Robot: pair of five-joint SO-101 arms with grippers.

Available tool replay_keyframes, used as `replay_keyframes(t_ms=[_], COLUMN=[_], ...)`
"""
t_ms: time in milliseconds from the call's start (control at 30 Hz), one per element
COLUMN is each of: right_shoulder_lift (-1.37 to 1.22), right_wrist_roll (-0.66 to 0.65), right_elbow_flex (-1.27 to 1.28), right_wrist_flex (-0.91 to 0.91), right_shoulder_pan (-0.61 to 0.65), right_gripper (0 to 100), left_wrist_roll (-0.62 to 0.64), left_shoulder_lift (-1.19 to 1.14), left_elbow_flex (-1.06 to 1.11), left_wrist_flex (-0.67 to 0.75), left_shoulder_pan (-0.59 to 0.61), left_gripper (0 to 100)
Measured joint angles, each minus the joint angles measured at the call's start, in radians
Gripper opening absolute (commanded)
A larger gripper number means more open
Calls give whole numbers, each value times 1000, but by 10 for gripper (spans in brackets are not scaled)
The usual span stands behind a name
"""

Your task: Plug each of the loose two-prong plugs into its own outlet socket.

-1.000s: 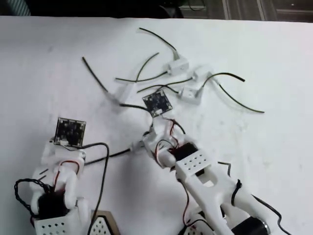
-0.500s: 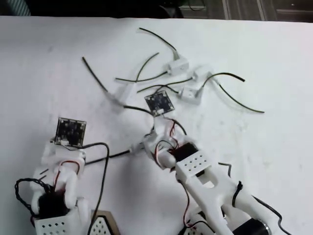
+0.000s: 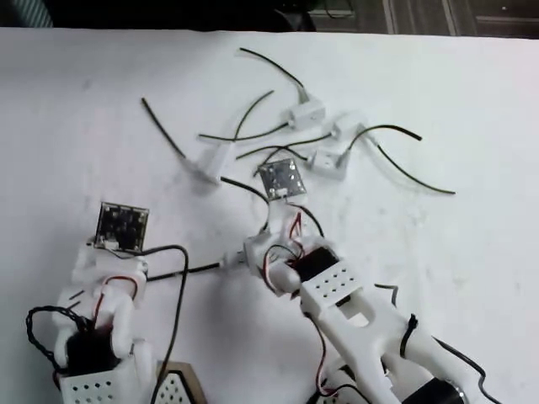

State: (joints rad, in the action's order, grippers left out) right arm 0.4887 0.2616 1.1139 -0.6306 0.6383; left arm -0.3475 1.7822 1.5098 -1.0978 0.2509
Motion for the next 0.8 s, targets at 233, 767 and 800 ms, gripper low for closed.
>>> replay_keyframes(t_ms=[233, 767, 800], right_shoulder_lift=[-84, -276, -281], right_wrist_roll=[20, -130, -164], right_elbow_flex=[-58, -227, -227], right_wrist_flex=[-18, -55, -44], right_shoulder_pan=[5, -34, -40], right_gripper=[19, 19, 19], left_wrist_roll=[0, 0, 0], left_shoulder_lift=[0, 0, 0], left_elbow_flex=[0, 0, 0], left_wrist_flex=[0, 0, 0], left_shoulder_pan=[0, 0, 0], left_gripper=[24, 24, 24])
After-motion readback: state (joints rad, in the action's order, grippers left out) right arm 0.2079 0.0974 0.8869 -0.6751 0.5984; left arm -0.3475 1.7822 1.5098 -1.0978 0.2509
